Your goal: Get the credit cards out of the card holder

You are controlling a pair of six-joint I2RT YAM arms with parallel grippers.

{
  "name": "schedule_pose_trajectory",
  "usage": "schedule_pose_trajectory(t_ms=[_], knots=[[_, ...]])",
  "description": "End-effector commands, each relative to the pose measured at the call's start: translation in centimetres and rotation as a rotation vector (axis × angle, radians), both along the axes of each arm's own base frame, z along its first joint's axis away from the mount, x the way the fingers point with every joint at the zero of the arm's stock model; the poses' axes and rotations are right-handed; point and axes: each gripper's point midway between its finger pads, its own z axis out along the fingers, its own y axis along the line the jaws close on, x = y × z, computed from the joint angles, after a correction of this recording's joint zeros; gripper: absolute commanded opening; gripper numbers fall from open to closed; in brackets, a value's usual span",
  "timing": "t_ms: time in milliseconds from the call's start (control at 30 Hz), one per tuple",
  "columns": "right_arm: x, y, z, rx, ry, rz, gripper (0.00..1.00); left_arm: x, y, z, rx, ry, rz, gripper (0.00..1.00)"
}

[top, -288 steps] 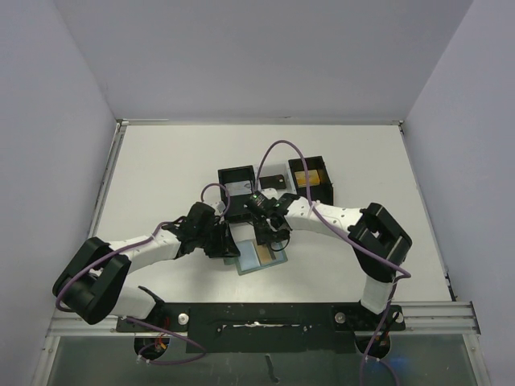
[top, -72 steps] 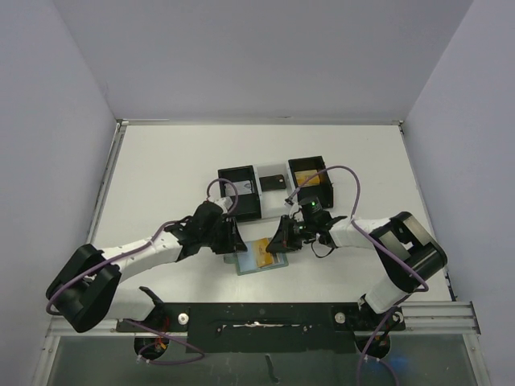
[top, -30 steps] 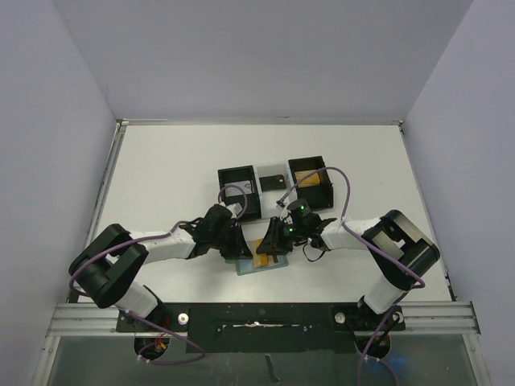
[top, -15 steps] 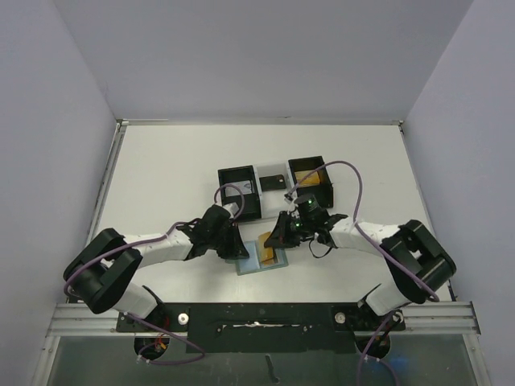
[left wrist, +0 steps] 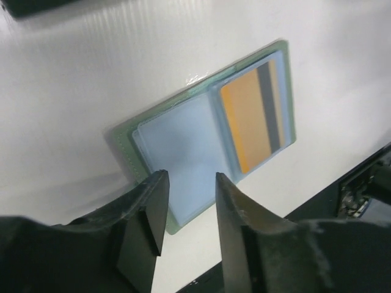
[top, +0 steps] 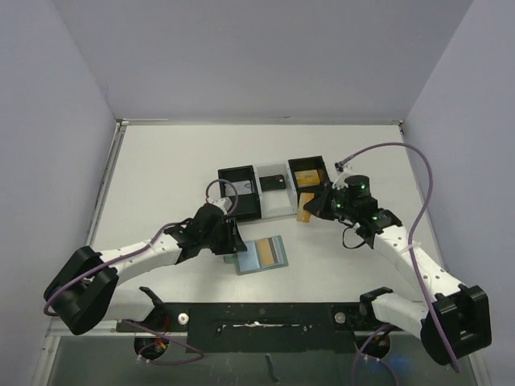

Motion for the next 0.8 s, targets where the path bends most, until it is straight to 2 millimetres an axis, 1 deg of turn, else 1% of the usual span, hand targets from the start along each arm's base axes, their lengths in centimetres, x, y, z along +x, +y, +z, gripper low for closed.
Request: schedule_pose_trajectory(t_ms=[0,67,133,233,333,367,400,433,567,633,733,767], knots=[[4.4,-4.4,6.2,-0.187,-0.358,-0.121,0.00,2.4,-0.7,4.7,-0.092,-0.159,0.028,0.41],[5.6,-5.3,7.5,-0.267,-0.492,-0.115,0.00,2.7,-0.6,5.7,-0.113,-0.198,0.040,0.45],[6.8,-5.8,8.8,-0.376,-0.633,-0.067,0.01,2.8,-0.2,6.5,-0.124,-0.229,0.053,0.51],[8.0,-6.5,10.1,-0.618,-0.787,0.017,0.00,3.0,0.9,7.0,-0.130,-0.261,0.081,0.59],[9.1,-6.6,10.5,-0.843,-0.902,0.125,0.00,3.1,1.9,7.4,-0.140,-0.279,0.112,0.63],[9.7,-6.8,10.7,-0.879,-0.918,0.137,0.00,3.2,2.2,7.5,-0.144,-0.284,0.120,0.64],[10.0,-6.4,10.8,-0.891,-0.948,0.178,0.00,3.2,2.5,7.6,-0.146,-0.286,0.128,0.65],[10.4,-6.2,10.6,-0.910,-0.977,0.222,0.00,3.3,2.7,7.7,-0.149,-0.288,0.134,0.66],[11.6,-5.1,8.7,-1.010,-1.037,0.428,0.00,3.5,3.4,7.7,-0.150,-0.282,0.144,0.67],[12.2,-4.6,7.7,-1.023,-1.057,0.512,0.00,3.5,3.6,7.6,-0.146,-0.277,0.149,0.68],[13.4,-4.1,6.8,-1.025,-1.073,0.579,0.00,3.6,3.8,7.6,-0.147,-0.273,0.156,0.68],[14.0,-3.9,6.1,-1.022,-1.068,0.599,0.00,3.6,3.8,7.7,-0.148,-0.273,0.156,0.68]])
